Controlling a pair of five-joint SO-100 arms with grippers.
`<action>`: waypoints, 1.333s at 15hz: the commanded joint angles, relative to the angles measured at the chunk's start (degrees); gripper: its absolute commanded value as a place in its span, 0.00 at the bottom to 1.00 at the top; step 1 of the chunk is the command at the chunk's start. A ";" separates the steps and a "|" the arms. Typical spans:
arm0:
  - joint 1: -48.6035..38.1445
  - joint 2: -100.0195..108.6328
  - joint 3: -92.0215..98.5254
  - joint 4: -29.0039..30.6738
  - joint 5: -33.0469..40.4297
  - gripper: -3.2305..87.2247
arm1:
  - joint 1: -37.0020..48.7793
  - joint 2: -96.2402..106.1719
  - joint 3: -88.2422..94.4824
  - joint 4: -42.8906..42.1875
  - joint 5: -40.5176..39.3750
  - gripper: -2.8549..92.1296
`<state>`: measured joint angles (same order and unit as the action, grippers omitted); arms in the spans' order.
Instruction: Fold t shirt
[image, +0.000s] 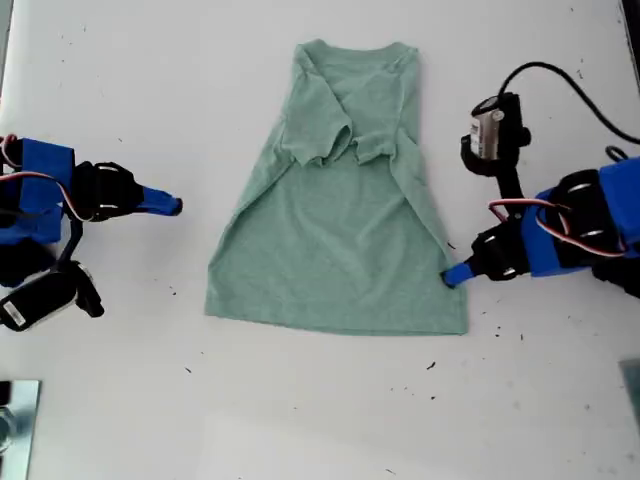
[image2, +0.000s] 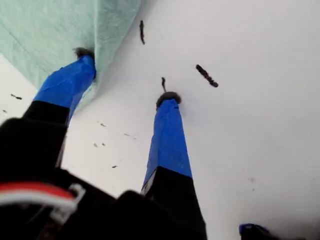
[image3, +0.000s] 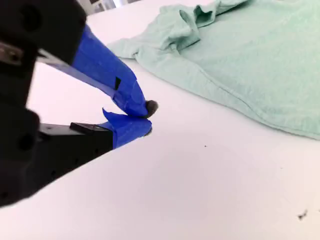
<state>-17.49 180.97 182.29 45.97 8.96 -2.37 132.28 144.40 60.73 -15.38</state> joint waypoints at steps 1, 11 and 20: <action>-0.70 0.53 0.62 -0.18 1.23 0.03 | 1.23 -6.24 -3.87 -5.01 -2.11 0.31; -0.26 0.88 0.70 -0.09 1.14 0.03 | 3.96 -28.30 -54.14 37.27 -4.48 0.05; -0.09 1.14 0.79 0.09 1.14 0.03 | 5.10 -37.44 -63.02 17.05 0.53 0.22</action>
<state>-17.49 181.76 182.64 45.97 8.96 2.81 94.13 81.39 83.58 -16.35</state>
